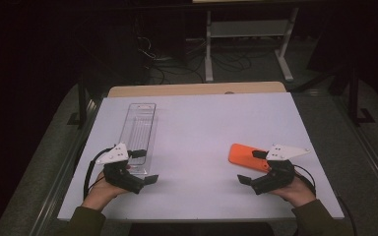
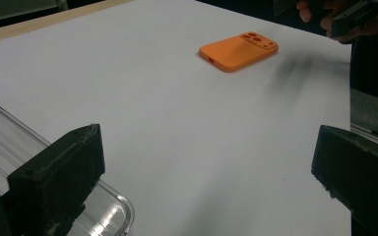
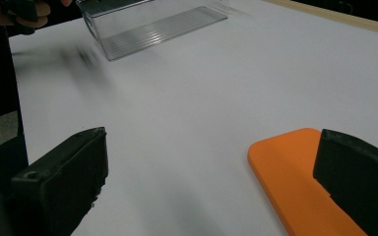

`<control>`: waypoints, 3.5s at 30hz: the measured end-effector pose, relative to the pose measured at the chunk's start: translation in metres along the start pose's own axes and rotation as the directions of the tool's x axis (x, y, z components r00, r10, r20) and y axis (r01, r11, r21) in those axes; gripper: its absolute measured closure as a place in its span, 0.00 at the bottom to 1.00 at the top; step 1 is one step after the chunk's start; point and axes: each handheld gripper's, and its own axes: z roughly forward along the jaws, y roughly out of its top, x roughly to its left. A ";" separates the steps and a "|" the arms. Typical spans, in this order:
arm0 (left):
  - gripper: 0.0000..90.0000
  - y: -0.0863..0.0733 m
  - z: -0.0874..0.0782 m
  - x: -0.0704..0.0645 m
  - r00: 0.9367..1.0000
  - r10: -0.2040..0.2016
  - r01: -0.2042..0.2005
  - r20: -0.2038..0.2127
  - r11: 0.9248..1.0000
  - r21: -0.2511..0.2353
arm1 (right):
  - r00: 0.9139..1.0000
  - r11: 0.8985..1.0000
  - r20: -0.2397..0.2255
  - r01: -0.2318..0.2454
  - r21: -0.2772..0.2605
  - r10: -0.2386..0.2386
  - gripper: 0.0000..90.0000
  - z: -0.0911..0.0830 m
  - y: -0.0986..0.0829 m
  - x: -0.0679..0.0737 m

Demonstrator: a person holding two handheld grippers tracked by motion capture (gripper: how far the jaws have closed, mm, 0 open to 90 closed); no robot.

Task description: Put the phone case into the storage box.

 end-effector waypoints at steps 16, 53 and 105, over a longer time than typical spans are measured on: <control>0.00 0.010 0.014 -0.007 0.999 -0.014 0.014 0.036 1.000 -0.004 | 1.000 1.000 0.002 0.012 -0.002 -0.012 0.00 0.000 0.001 -0.002; 0.00 0.023 0.063 -0.022 0.993 -0.001 -0.004 0.122 0.999 0.041 | 1.000 0.997 0.000 0.016 0.081 -0.016 0.00 0.008 0.023 -0.018; 0.00 0.018 0.073 -0.017 0.990 0.052 -0.057 0.131 0.998 0.034 | 0.998 0.999 0.057 0.032 0.023 -0.033 0.00 0.009 0.066 -0.060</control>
